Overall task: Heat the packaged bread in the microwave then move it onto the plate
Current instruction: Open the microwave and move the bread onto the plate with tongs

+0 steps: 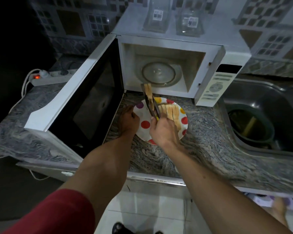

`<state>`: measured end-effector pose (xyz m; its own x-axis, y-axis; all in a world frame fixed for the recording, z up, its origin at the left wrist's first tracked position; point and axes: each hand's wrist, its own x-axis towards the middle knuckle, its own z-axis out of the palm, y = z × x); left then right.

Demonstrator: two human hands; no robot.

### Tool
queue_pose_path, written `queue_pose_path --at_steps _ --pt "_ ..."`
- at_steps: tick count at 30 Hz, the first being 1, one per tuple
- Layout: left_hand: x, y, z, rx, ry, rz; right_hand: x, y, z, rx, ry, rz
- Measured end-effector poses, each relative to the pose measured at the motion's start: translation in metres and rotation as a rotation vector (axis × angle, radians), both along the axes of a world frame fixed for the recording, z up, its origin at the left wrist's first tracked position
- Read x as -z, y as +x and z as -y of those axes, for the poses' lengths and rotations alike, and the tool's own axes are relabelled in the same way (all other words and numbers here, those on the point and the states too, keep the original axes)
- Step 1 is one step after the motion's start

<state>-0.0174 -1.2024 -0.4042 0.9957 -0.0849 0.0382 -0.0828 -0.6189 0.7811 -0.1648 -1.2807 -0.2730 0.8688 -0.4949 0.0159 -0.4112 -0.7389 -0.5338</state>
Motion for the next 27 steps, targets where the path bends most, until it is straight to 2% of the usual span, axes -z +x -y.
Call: queue_pose_path --at_steps 9,15,22,27 --pt "-0.004 -0.004 -0.001 0.001 -0.014 0.0 0.043 -0.046 -0.004 0.028 -0.057 -0.03" --pt "-0.007 -0.006 -0.001 -0.012 -0.009 0.049 0.056 -0.055 -0.005 0.079 -0.001 -0.014" --pt "-0.008 -0.006 -0.001 -0.025 -0.012 0.046 0.062 -0.054 -0.002 0.085 0.053 0.055" --pt "-0.009 -0.006 -0.001 -0.028 -0.026 0.034 0.053 -0.053 -0.007 0.077 0.016 0.202"
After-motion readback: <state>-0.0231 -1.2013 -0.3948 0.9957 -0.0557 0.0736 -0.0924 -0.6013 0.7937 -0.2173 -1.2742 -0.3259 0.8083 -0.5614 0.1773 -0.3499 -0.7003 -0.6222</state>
